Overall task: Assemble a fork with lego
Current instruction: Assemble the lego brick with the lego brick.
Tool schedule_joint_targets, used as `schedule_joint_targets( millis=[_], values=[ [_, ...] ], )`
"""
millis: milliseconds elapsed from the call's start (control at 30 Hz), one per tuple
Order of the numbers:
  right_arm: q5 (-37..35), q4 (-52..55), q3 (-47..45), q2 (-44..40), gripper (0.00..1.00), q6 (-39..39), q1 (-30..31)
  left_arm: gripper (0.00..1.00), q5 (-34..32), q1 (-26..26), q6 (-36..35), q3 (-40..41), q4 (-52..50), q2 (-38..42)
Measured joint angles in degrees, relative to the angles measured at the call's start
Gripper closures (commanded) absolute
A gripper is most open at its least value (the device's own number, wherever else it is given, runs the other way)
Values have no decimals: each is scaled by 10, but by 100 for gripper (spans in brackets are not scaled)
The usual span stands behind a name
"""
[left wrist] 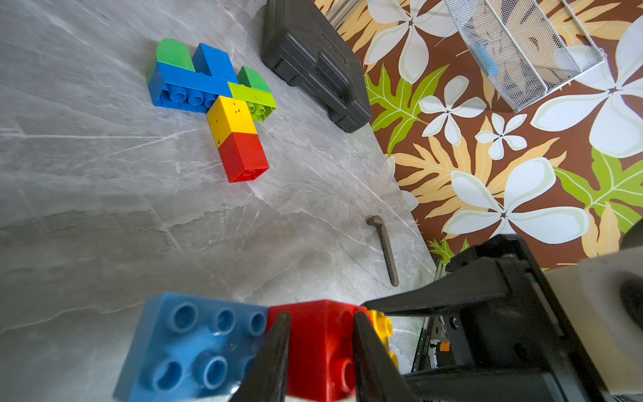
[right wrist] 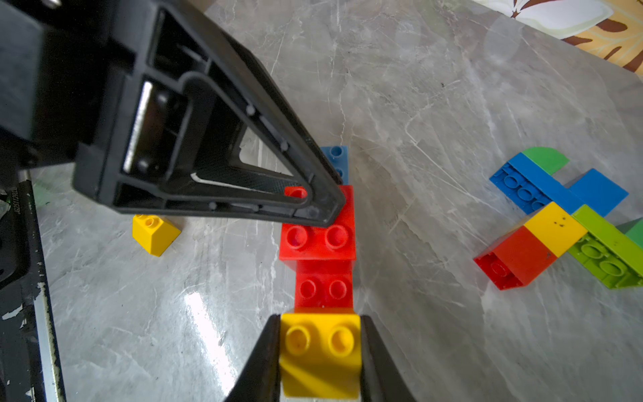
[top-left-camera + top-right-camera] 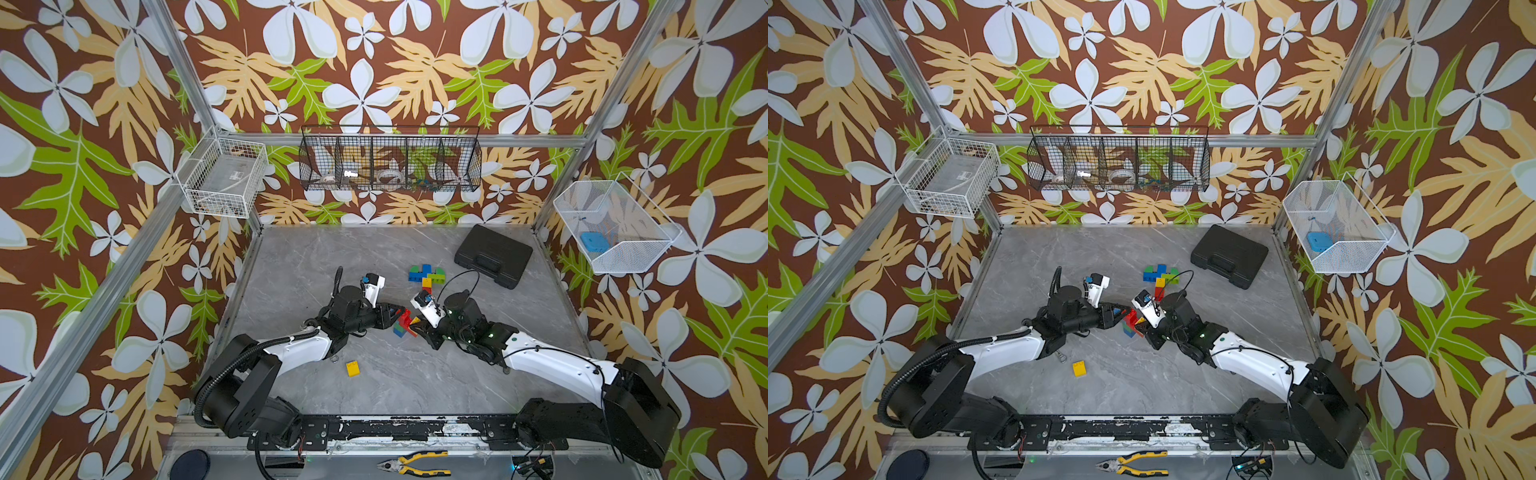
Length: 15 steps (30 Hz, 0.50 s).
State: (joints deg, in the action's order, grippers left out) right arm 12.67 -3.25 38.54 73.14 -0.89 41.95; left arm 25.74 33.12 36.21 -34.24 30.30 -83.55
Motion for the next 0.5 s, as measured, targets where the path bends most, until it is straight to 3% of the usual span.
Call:
schedule_joint_targets(
  millis=[500],
  values=[
    [11, -74, -39, -8, 94, -14, -1, 68, -6, 0, 6, 12, 28, -4]
  ],
)
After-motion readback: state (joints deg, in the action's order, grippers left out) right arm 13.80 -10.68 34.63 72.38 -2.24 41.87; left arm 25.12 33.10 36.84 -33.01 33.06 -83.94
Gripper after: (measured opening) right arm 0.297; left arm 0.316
